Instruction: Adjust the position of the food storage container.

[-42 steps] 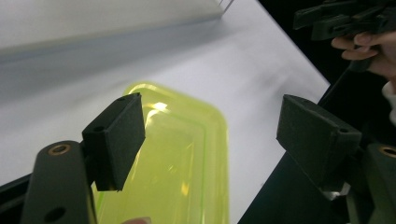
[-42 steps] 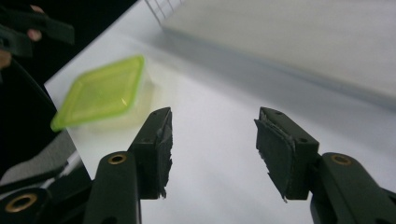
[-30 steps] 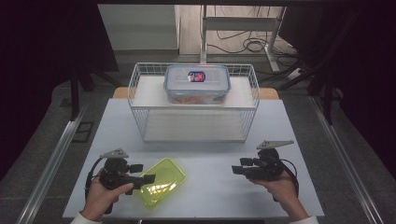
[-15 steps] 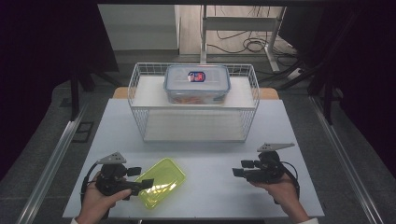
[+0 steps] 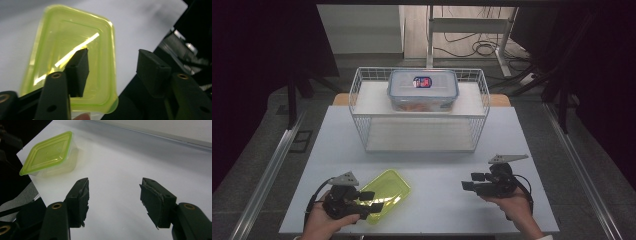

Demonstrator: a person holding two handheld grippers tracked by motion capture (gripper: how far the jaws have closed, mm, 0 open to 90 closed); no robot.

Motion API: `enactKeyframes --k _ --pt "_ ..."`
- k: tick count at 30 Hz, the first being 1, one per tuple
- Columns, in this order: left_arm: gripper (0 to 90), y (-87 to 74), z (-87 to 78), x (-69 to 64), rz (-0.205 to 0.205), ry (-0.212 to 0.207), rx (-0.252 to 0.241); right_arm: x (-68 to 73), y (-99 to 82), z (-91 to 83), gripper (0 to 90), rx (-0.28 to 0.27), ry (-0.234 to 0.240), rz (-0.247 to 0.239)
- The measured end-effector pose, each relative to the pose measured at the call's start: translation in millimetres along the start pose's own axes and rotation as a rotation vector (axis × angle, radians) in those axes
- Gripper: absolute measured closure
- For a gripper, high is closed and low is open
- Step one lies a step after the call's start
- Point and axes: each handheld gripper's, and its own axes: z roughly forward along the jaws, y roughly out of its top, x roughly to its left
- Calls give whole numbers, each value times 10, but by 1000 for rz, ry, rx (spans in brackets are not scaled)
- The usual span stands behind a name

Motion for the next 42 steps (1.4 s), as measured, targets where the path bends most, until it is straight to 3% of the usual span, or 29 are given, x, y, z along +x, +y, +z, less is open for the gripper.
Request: enactKeyframes --k 8,12,19,25,35,42 --pt "792 -41 206 -183 74 -17 102 -5 -1 -4 393 -1 0 2" --pt "882 -70 316 -247 101 4 156 -13 -7 10 392 5 0 9" --pt "897 -128 434 -273 122 63 228 -19 -13 16 389 5 0 11" --pt "898 -154 407 -175 96 94 243 -34 -12 3 389 2 -2 12" --pt "898 -171 285 56 46 151 224 -44 -13 2 387 2 -3 16" --pt "897 -189 223 141 25 153 214 -50 -13 -8 387 -1 -6 20"
